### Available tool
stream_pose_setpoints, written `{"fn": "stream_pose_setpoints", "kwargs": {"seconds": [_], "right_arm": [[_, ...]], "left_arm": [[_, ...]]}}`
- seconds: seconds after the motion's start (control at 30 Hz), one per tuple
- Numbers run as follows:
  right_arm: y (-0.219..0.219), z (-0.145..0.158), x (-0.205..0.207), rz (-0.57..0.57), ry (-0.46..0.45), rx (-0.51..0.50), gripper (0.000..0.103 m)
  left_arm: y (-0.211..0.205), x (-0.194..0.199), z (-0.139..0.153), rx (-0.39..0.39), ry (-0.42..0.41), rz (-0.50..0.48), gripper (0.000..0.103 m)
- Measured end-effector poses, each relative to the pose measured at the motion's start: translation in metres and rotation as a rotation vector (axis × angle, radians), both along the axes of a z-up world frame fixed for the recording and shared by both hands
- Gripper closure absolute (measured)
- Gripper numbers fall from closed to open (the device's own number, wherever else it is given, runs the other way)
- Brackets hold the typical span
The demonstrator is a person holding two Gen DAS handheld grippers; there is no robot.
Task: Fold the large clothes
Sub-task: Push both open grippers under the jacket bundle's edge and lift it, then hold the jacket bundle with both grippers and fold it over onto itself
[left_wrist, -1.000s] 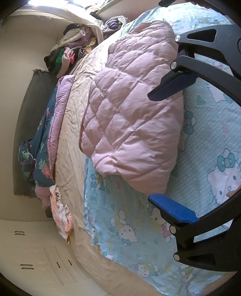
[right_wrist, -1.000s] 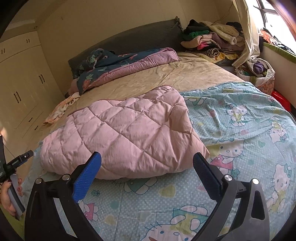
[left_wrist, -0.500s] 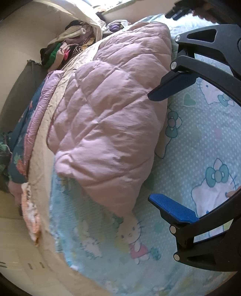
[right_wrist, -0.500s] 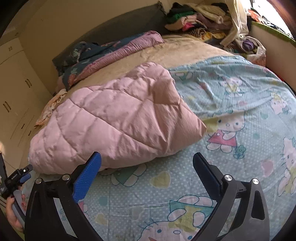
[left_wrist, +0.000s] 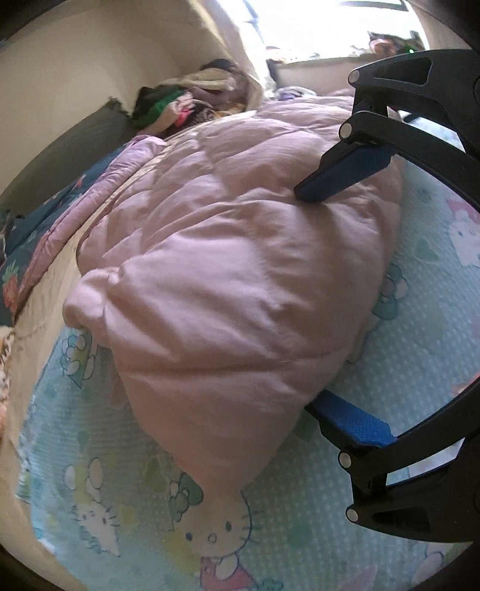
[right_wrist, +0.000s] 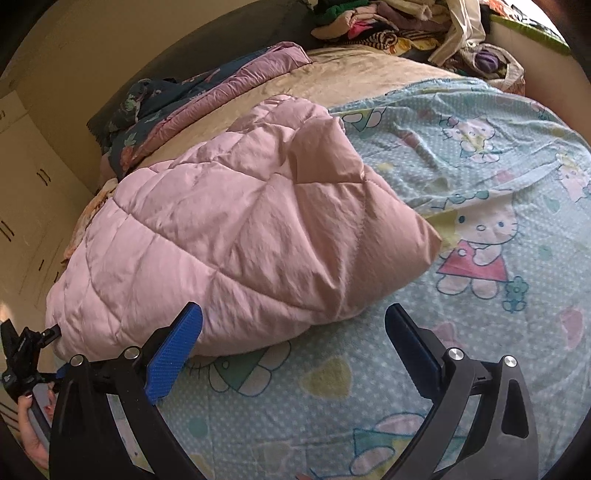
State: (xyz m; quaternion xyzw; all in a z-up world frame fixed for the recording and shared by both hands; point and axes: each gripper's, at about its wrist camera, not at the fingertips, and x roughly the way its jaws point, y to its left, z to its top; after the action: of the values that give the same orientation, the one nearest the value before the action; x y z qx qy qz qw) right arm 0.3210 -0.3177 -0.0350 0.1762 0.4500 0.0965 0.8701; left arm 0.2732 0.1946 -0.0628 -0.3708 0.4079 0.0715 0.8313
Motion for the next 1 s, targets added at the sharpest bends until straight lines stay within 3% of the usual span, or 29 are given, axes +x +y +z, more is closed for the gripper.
{"fn": "stream_pose_setpoints", "kwargs": {"seconds": [0.13, 0.4, 0.53, 0.77, 0.9, 1.0], "right_arm": [[-0.001, -0.006, 0.009, -0.017, 0.022, 0.057, 0.004], [-0.011, -0.028, 0.032, -0.057, 0.076, 0.215, 0.004], [-0.015, -0.038, 0.043, -0.076, 0.073, 0.285, 0.004], [-0.010, -0.041, 0.054, -0.083, 0.019, 0.291, 0.006], [-0.006, -0.037, 0.053, -0.056, -0.003, 0.302, 0.028], [0.000, -0.025, 0.052, -0.014, -0.045, 0.261, 0.044]], "left_arm": [[0.010, 0.008, -0.011, -0.069, 0.000, 0.040, 0.008], [0.016, 0.016, -0.031, -0.134, -0.033, 0.064, 0.008], [0.019, 0.019, -0.036, -0.149, -0.059, 0.070, 0.008], [0.017, 0.027, -0.040, -0.121, -0.091, 0.078, 0.008], [0.013, 0.027, -0.034, -0.088, -0.097, 0.073, 0.013], [0.007, 0.028, -0.021, -0.023, -0.111, 0.057, 0.029]]}}
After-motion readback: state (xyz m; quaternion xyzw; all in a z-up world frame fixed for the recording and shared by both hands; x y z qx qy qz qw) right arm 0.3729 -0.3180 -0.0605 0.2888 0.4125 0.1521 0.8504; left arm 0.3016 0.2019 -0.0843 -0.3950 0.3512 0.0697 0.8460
